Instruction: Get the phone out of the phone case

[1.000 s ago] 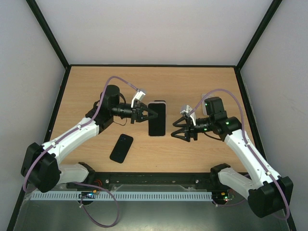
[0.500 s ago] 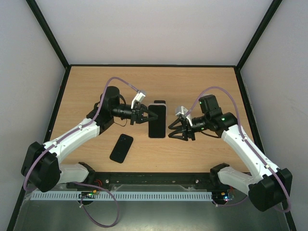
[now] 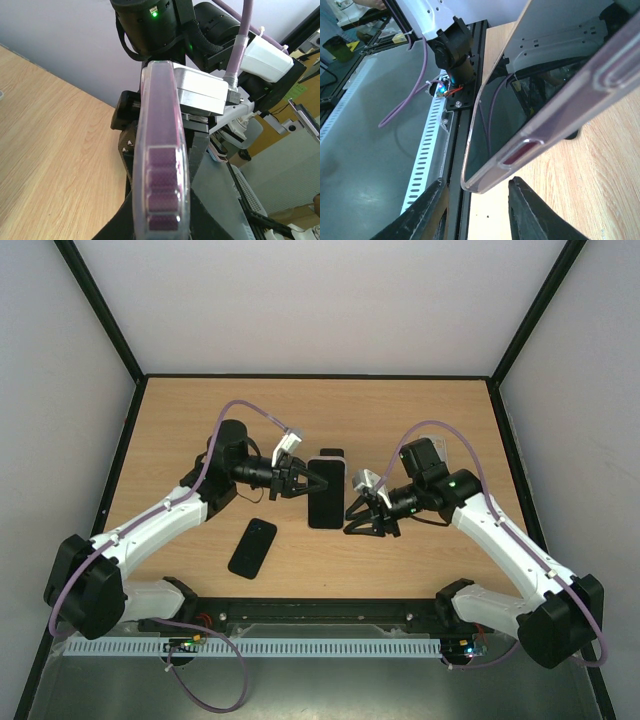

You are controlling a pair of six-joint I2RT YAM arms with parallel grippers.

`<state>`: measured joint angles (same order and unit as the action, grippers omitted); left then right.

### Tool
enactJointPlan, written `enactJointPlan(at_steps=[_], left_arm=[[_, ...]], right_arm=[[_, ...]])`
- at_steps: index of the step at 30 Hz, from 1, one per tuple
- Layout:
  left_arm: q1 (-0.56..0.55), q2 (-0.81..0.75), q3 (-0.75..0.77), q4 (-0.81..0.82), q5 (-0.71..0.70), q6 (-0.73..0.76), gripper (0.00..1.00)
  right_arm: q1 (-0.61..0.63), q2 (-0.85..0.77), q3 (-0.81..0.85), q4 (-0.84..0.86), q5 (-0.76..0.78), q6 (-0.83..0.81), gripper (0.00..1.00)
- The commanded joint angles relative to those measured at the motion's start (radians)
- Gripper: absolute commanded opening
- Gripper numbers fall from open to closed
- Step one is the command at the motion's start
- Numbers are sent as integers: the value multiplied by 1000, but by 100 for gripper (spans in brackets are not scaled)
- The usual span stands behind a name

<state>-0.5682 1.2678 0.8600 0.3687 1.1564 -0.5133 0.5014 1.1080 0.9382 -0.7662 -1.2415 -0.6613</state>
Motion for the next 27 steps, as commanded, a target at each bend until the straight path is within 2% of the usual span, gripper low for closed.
enactJointPlan(at_steps=[1,7,11,15,18,23,27], left_arm=[[0,-8,-4,78,44,-14,3],[-15,10,-3,84,63,-28,3],[-31,19,-5,94,61,-52,3],[-50,44,-1,117,78,-92,3],[-60,49,-24,212,108,-163,3],[-73,45,-25,220,126,-167,3],[-86,50,-24,209,144,-161,3]], right_arm=[[11,5,40,-29,-5,-35,33],[17,11,43,-13,16,-46,23],[18,2,42,-28,41,-112,12],[19,-3,31,-2,98,-135,10],[18,-8,14,26,147,-148,10],[19,-12,-34,87,213,-150,8],[19,-24,-66,122,342,-187,10]])
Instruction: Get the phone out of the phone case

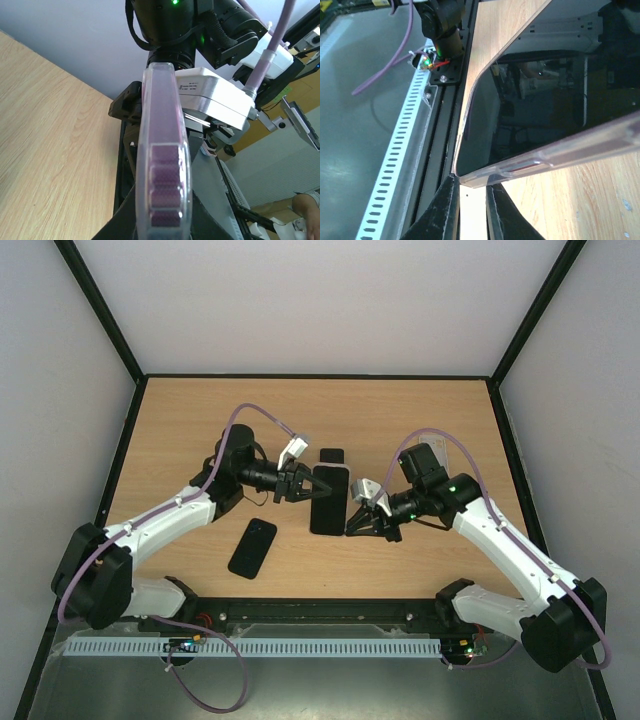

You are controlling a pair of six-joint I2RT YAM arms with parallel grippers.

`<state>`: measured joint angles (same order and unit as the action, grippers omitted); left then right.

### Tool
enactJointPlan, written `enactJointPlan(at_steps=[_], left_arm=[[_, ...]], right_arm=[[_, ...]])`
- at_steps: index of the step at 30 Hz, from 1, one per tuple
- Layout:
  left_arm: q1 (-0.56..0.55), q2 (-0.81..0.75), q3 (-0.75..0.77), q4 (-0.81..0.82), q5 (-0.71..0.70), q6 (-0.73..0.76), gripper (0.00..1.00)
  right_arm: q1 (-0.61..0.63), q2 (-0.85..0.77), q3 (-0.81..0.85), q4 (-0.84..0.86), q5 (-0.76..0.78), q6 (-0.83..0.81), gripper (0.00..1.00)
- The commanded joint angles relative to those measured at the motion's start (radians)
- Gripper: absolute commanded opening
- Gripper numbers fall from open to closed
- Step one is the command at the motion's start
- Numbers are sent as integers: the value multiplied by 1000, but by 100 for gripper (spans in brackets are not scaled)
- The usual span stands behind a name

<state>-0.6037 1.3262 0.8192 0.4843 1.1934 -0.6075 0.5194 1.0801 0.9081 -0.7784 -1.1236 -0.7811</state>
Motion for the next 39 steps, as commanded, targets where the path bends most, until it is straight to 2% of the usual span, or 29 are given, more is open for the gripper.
enactJointPlan(at_steps=[1,7,11,18,23,26,32,39], left_arm=[[-54,0,23,81,112,-63,3],[-79,15,31,78,137,-71,3],[-84,6,31,72,143,-68,3],[-73,-12,61,-64,104,41,3],[-65,-28,57,-52,83,36,3],[-64,-38,51,-30,74,22,3],[-58,-59,30,20,52,-15,3],[-49,-63,10,96,33,-68,3]], right_arm=[[0,0,-38,137,260,-79,11],[-1,-12,-32,175,433,-110,11],[-14,-16,-36,239,483,-47,13],[-71,-39,-1,213,309,65,24],[-78,-52,17,265,135,301,33],[-78,-49,18,353,116,460,41],[-78,-30,54,426,260,601,52],[-77,-6,73,502,359,691,58]])
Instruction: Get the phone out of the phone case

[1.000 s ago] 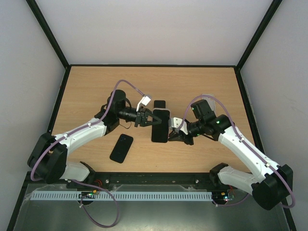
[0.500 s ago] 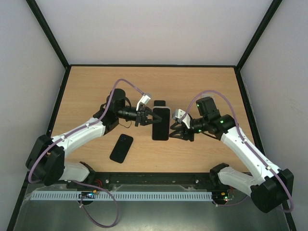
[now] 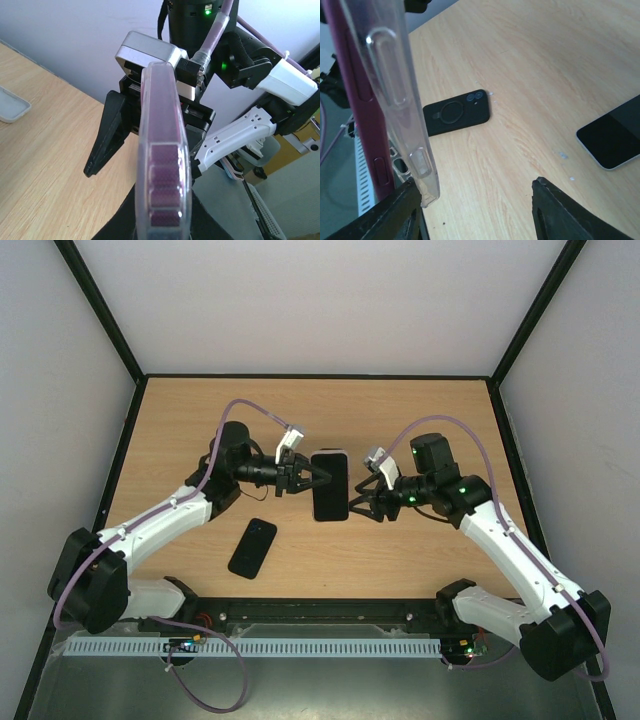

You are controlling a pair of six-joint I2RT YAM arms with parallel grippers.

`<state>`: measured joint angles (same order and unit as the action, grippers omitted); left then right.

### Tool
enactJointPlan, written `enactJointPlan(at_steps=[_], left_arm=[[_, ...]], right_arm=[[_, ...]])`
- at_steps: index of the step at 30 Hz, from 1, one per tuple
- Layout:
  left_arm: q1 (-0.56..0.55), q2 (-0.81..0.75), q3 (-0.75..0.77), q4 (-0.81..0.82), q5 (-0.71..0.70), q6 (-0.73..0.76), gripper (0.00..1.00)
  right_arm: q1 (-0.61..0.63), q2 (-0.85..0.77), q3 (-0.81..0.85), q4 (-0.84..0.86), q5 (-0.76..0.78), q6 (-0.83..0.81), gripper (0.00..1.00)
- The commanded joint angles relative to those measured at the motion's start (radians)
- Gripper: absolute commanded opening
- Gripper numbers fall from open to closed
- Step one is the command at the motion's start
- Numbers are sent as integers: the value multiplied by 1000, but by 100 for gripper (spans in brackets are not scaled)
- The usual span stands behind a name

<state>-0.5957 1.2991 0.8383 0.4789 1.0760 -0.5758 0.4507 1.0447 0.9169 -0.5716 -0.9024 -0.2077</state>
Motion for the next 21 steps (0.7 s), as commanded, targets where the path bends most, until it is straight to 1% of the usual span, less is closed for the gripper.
enactJointPlan(at_steps=[1,3,5,8,9,12,16,19,21], left_arm=[[-56,-34,-15,117,147,-111,3],[-54,-35,-21,133,140,-124,3],[-47,-36,-24,137,121,-129,3],[-27,-40,-37,185,111,-166,3],[-21,-42,-42,196,107,-175,3],[-17,-43,-44,195,97,-176,3],[-16,-34,-40,161,81,-153,3],[-15,-36,-25,89,43,-105,3],[-14,-42,-13,15,-4,-59,3]], right_arm=[[-8,32,69,303,122,126,60],[-8,38,84,310,53,138,65],[-8,48,95,319,-29,152,74],[-8,55,102,326,-138,180,84],[-7,54,103,334,-163,196,85],[-7,48,109,384,-190,266,85],[-7,64,118,516,-231,400,82],[-7,88,110,643,-301,498,77],[-6,98,101,697,-332,552,72]])
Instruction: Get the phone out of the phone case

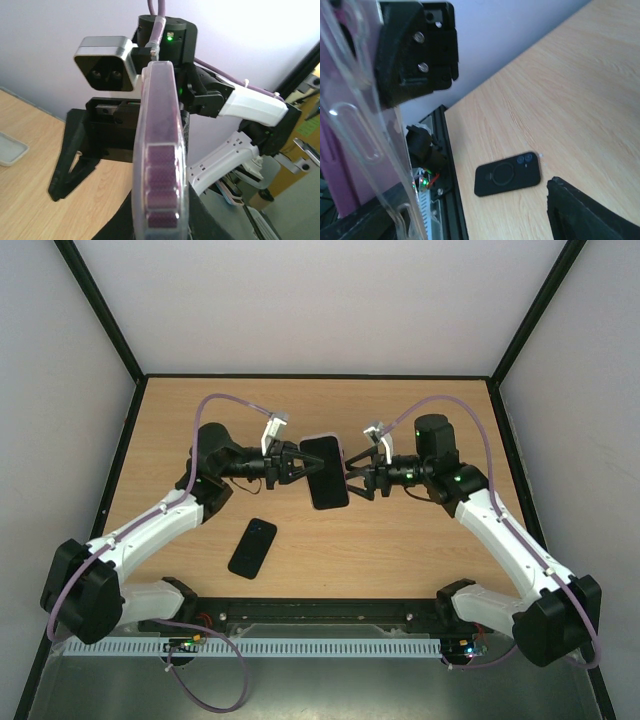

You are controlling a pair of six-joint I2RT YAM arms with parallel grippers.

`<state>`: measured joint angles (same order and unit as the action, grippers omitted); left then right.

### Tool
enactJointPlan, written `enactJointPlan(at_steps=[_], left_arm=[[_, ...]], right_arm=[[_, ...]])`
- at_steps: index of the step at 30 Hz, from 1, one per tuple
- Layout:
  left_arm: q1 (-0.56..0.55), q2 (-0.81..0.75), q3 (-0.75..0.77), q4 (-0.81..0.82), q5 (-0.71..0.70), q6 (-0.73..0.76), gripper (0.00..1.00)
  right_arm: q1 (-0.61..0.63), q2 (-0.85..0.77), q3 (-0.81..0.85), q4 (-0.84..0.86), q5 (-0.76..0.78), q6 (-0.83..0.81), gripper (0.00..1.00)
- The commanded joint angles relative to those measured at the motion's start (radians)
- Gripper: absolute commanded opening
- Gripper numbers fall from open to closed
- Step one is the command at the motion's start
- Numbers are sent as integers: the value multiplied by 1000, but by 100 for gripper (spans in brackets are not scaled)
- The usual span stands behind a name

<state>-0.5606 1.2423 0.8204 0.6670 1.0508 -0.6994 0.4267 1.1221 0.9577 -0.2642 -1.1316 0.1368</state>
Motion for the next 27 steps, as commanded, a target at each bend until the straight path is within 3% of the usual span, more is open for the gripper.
enactJointPlan(at_steps=[1,5,10,14,18,20,24,27], left_arm=[[-49,15,12,-209,-4,86,3],[-42,36,27,-256,-76,91,3],[-34,37,33,-258,-185,45,3],[-30,36,26,-210,-220,-5,6],[-29,51,22,-192,-297,-38,12],[-26,57,42,-216,-352,-34,22],[-21,62,103,-322,-487,5,43],[-18,62,130,-370,-560,10,53]], right_arm=[[20,20,55,406,-110,227,67],[27,-6,47,366,-135,203,50],[27,-65,57,175,-136,86,29],[24,-105,48,51,-155,33,17],[10,-141,-20,91,-95,117,11],[2,-168,-59,117,-12,180,3],[-16,-214,-125,138,113,254,2],[-35,-238,-160,140,149,288,2]])
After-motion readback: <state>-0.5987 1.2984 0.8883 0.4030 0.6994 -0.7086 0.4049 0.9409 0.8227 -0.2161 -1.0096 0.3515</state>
